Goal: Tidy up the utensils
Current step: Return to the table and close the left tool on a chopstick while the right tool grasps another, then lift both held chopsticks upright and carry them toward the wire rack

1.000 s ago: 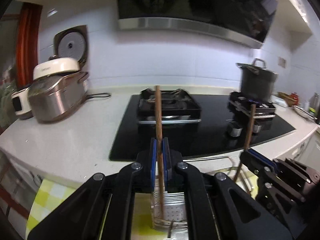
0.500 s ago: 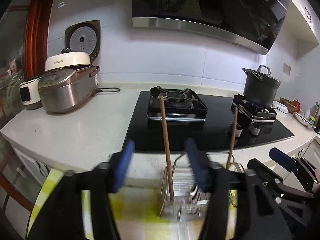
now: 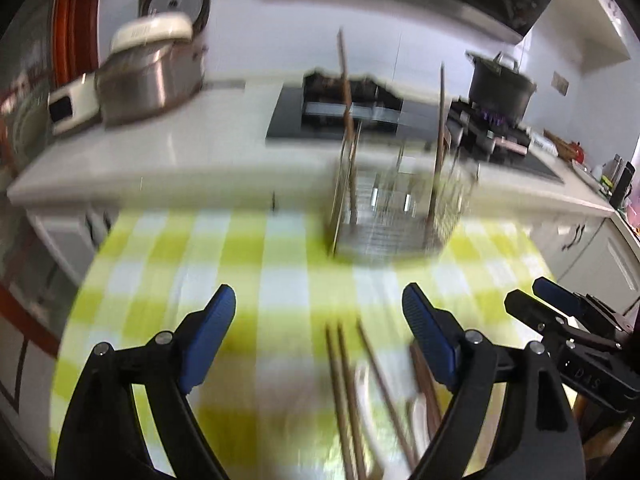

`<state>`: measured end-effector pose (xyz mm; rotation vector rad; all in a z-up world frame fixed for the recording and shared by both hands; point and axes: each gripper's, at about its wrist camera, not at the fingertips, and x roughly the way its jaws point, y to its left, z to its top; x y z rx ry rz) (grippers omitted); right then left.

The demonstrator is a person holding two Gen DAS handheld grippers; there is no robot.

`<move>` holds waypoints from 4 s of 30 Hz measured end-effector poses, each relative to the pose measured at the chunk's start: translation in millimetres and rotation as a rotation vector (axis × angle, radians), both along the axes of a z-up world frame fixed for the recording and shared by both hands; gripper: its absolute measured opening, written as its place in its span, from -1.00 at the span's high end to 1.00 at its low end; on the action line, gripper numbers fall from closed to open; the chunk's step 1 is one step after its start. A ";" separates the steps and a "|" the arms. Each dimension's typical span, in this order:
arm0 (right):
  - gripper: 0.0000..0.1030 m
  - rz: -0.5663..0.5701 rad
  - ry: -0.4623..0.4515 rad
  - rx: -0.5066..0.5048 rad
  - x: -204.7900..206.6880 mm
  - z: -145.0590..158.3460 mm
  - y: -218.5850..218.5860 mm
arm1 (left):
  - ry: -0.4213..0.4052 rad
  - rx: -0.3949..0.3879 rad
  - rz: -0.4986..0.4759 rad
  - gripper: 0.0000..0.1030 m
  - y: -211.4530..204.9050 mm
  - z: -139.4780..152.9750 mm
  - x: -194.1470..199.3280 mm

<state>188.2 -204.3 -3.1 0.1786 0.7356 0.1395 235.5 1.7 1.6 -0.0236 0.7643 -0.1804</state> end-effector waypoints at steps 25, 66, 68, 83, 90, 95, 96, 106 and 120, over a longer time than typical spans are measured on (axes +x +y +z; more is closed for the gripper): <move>0.19 0.043 0.186 -0.005 -39.9 -76.5 26.6 | 0.203 0.058 -0.017 0.30 -14.4 -101.7 -6.7; 0.69 0.023 0.228 -0.137 -6.8 -87.1 46.5 | 0.193 0.056 -0.035 0.88 -2.4 -114.7 -3.8; 0.69 0.020 0.232 -0.138 -4.5 -86.9 47.9 | 0.194 0.056 -0.023 0.88 -1.0 -114.6 -5.1; 0.85 0.027 0.176 -0.201 -9.2 -89.4 53.5 | 0.163 0.085 -0.012 0.89 -2.8 -115.9 -11.6; 0.85 0.018 0.197 -0.176 -5.9 -88.6 50.5 | 0.168 0.057 -0.004 0.88 1.9 -116.0 -10.5; 0.85 0.022 0.193 -0.179 -6.2 -89.0 51.2 | 0.140 0.068 0.010 0.88 -0.4 -117.3 -10.5; 0.85 0.023 0.188 -0.180 -6.9 -89.3 51.3 | 0.130 0.071 0.009 0.88 -1.0 -117.8 -11.7; 0.86 0.018 0.153 -0.156 -12.7 -88.0 48.2 | 0.123 0.024 0.013 0.89 6.7 -117.1 -13.2; 0.86 0.012 0.042 -0.094 -29.9 -68.1 44.8 | 0.024 -0.014 0.012 0.89 6.9 -87.8 -36.3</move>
